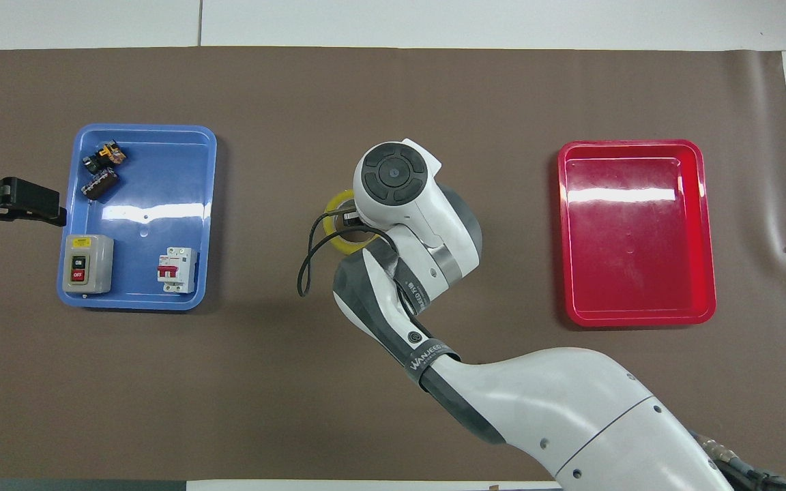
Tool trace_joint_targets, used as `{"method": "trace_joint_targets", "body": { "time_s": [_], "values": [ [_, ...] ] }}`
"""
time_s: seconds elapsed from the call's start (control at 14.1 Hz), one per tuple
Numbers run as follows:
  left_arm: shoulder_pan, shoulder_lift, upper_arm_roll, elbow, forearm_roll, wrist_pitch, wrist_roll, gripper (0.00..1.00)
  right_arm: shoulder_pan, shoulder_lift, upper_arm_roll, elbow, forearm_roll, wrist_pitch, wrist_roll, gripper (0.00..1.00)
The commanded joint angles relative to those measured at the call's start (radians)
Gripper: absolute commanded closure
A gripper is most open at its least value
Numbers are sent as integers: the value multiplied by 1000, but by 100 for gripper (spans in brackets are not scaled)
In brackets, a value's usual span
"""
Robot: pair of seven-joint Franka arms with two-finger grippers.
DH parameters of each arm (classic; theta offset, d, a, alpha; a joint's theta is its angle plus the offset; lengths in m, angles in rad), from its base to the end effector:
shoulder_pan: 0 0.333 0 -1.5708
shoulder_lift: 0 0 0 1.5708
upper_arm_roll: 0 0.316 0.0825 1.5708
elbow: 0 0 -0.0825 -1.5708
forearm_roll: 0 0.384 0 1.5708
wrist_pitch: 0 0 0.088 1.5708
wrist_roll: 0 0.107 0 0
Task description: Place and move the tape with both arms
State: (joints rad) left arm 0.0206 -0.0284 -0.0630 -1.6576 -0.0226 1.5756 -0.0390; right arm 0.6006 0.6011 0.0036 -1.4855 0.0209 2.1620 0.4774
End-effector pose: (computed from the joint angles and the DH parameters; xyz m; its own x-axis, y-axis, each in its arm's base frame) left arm 0.5432 -0.0259 0.5996 0.9985 -0.0031 -0.0544 -0.0021 -0.9998 0.0187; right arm 0.5901 0.4078 0.3293 0.9919 0.1131 0.0575 0.1162 -0.9918 -0.0525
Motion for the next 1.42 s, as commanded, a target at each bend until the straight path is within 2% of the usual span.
{"method": "trace_joint_targets", "body": {
  "time_s": [0.0, 0.21, 0.42, 0.57, 0.92, 1.2, 1.34],
  "values": [
    [-7, -30, 5, -30, -17, 0, 10, 0, -19, -6, 9, 30, 19, -53, -22, 100],
    [-13, -28, 5, -30, -13, 6, 10, 0, -36, -20, 7, 57, 17, -97, -26, 100],
    [-11, -28, 5, -30, -13, 9, 11, 0, -83, -72, 7, 54, 19, -148, -34, 100],
    [-10, -30, 5, -30, -13, 3, 8, 0, -151, -124, 6, 39, 21, -201, -95, 100],
    [1, -30, 6, -30, -13, 4, 8, 0, -378, -251, 6, -93, 22, -249, -343, 100],
    [1, -30, 6, -30, -13, 4, 10, 0, -573, -285, 4, -185, 22, -237, -665, 100],
    [1, -30, 6, -30, -13, 4, 8, 0, -639, -319, 4, -280, 19, -193, -761, 100]
  ]
}}
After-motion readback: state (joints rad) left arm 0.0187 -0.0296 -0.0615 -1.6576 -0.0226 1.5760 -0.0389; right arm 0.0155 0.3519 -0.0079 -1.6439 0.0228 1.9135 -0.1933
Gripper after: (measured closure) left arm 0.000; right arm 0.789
